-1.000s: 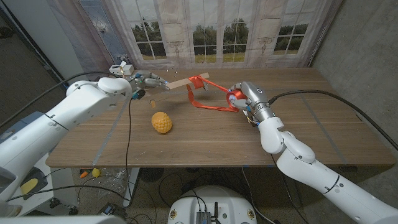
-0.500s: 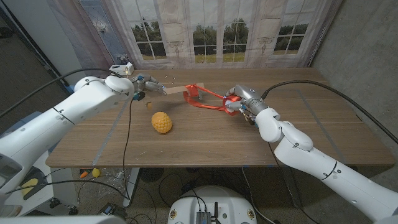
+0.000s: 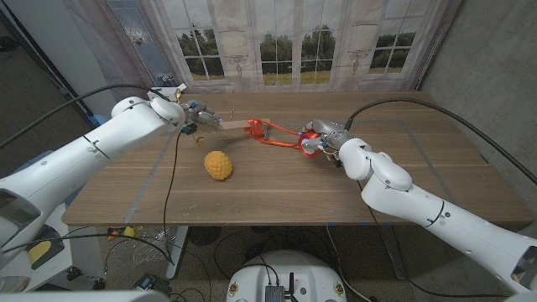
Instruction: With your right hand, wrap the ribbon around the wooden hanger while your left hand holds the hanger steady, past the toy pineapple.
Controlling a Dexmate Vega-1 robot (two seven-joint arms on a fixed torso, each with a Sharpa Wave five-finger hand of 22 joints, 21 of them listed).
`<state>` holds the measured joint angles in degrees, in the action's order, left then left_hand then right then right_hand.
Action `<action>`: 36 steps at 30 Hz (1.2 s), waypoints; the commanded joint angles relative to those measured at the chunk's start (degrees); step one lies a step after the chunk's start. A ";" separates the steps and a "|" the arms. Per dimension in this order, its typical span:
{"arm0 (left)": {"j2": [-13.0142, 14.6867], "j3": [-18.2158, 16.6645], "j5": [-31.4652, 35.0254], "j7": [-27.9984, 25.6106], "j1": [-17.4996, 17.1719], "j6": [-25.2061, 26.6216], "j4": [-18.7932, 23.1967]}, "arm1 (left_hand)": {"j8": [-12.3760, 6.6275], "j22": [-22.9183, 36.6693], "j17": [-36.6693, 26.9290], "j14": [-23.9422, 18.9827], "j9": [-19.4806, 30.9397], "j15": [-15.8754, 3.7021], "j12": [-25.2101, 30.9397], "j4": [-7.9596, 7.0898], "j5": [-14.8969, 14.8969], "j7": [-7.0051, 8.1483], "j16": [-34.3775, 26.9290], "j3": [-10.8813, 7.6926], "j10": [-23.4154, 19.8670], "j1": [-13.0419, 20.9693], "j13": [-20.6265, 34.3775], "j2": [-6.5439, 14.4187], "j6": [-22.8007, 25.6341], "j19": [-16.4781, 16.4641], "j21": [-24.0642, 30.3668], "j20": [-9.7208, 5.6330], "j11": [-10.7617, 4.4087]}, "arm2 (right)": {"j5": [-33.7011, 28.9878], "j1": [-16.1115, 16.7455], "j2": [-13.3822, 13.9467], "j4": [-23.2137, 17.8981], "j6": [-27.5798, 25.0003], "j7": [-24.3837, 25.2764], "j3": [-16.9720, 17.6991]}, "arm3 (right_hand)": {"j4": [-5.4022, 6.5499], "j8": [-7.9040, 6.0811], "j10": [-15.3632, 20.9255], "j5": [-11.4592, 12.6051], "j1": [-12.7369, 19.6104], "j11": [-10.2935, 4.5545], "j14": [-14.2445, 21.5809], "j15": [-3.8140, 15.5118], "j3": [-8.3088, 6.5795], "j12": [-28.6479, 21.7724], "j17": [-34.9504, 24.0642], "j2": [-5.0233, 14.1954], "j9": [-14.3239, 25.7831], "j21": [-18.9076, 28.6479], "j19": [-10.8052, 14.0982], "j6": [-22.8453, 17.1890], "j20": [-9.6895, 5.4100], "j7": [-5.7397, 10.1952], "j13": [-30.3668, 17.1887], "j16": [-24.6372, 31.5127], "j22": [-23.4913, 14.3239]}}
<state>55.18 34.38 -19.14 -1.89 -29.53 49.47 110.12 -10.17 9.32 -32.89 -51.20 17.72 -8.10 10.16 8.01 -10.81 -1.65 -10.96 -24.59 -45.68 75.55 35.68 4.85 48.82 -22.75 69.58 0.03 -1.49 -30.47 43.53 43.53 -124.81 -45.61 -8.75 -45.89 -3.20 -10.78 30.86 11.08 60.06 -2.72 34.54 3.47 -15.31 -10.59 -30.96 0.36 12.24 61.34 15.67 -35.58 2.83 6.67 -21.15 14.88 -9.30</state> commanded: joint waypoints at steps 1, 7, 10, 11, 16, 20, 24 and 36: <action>-0.18 2.86 3.46 4.07 3.01 1.75 -0.61 | -0.34 0.12 3.15 5.32 -0.36 1.17 -0.23 -0.07 0.24 0.44 1.17 -0.73 3.96 -3.07 -1.65 -1.90 -2.33 1.55 -2.25 2.58 0.48 | -1.76 -4.35 0.20 0.11 -6.30 -3.45 -4.59 | 1.01 0.03 -2.18 1.35 -3.35 -0.63 -4.25 5.01 2.53 -0.12 0.78 -1.91 -0.16 -4.17 -5.67 2.04 3.36 0.94 0.51 -1.23 -0.10; -0.14 4.52 5.67 5.64 4.48 2.59 -0.44 | 0.16 0.34 7.43 14.06 -1.63 3.28 -0.26 0.18 0.31 1.56 1.17 -1.50 10.44 -4.91 -4.70 -2.22 -8.24 6.98 -5.91 5.88 0.83 | -0.77 -4.81 0.39 0.33 -6.15 -2.78 -4.81 | 1.45 0.37 -4.77 2.14 -4.48 -0.98 -7.10 4.38 3.89 0.14 1.34 -2.53 -0.27 -6.19 -7.23 4.55 4.48 1.66 0.91 -2.05 -0.13; -0.06 5.78 7.30 6.45 5.33 2.99 -0.12 | 0.24 0.38 8.67 17.03 -2.24 4.19 -0.29 0.13 0.41 2.31 0.92 -1.31 13.18 -5.83 -5.93 -2.38 -10.92 8.96 -7.29 6.10 1.18 | -0.33 -4.99 0.57 0.48 -5.71 -2.36 -4.85 | 1.64 0.29 -5.01 2.35 -4.92 -0.77 -7.56 4.16 4.35 0.00 1.45 -2.66 -0.29 -6.64 -7.19 4.95 4.85 1.57 1.03 -2.06 -0.14; -0.13 6.03 7.86 6.29 5.40 3.24 0.10 | 0.16 0.38 8.91 18.04 -2.41 4.67 -0.21 0.03 0.47 2.39 0.87 -1.07 13.79 -6.25 -6.26 -2.47 -11.47 9.75 -7.76 6.30 1.07 | -0.12 -4.97 0.59 0.54 -5.53 -2.12 -4.77 | 1.69 0.26 -5.19 2.42 -5.01 -0.74 -7.86 4.09 4.47 0.01 1.48 -2.65 -0.30 -6.75 -7.10 5.07 4.90 1.60 1.07 -2.12 -0.14; -0.27 5.52 9.02 5.55 4.56 2.35 0.50 | 0.22 0.41 9.60 20.78 -3.01 5.87 -0.04 -0.61 0.62 2.57 0.56 -0.23 15.99 -7.95 -7.35 -2.22 -14.20 10.69 -8.81 6.33 1.33 | 0.74 -4.46 0.48 0.91 -4.66 -0.01 -4.14 | 2.10 0.06 -5.30 2.74 -5.65 -0.42 -7.93 3.71 4.92 -0.22 1.53 -2.24 -0.34 -7.20 -6.40 5.30 5.51 1.21 1.27 -1.82 -0.16; -0.15 2.84 8.10 3.91 1.96 -0.45 0.72 | 0.17 0.41 9.89 21.34 -3.23 6.15 0.13 -1.19 0.62 2.22 0.37 -0.09 16.40 -8.93 -7.75 -1.69 -15.08 10.79 -9.13 6.33 1.55 | 1.86 -3.25 0.49 1.14 -3.00 2.65 -2.81 | 2.72 -0.27 -4.67 3.06 -6.27 0.67 -7.31 2.80 4.96 -0.66 1.45 -0.69 -0.40 -7.42 -4.77 5.04 6.61 0.33 1.52 -1.11 -0.18; 0.24 -0.95 6.89 0.88 -2.39 -6.67 0.79 | 0.20 0.42 10.22 21.54 -3.51 6.33 0.35 -1.98 0.54 1.74 0.02 -0.09 16.74 -10.14 -8.26 -0.61 -16.48 10.86 -9.53 6.53 1.86 | 3.81 -1.66 0.20 1.50 -1.08 5.64 -0.72 | 3.32 -0.42 -4.54 3.17 -6.65 1.32 -7.09 2.38 4.47 -0.79 1.52 1.38 -0.44 -7.56 -3.31 4.96 6.98 -0.17 1.74 -0.83 -0.19; 0.13 -7.52 9.15 -7.39 -12.55 -25.85 -0.08 | 0.34 0.44 12.14 21.83 -4.90 6.97 0.46 -5.67 0.17 2.31 -0.65 0.67 19.21 -16.87 -10.58 2.45 -23.38 11.26 -11.50 6.58 3.40 | 12.22 3.44 -1.24 3.96 9.20 15.56 6.79 | 4.56 -0.23 -4.82 1.52 -8.11 2.73 -7.15 1.37 2.83 -0.84 2.97 5.92 -0.61 -9.13 -1.63 6.35 3.93 -1.46 2.46 -1.26 -0.18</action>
<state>55.47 32.21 -11.18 -3.58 -34.54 38.04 110.85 -9.91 9.48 -20.82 -29.68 12.82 -1.31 10.39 2.98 -10.33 0.78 -11.09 -23.76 -26.95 59.53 25.24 7.15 26.19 -11.84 58.46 6.65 2.06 -24.15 43.30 43.46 -122.68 -43.82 -1.00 -44.36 1.37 -10.78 25.79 12.94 51.88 -0.48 27.11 2.89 -12.02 -11.26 -28.16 5.46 11.50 52.51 14.12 -29.37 7.93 5.52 -18.62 13.80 -9.32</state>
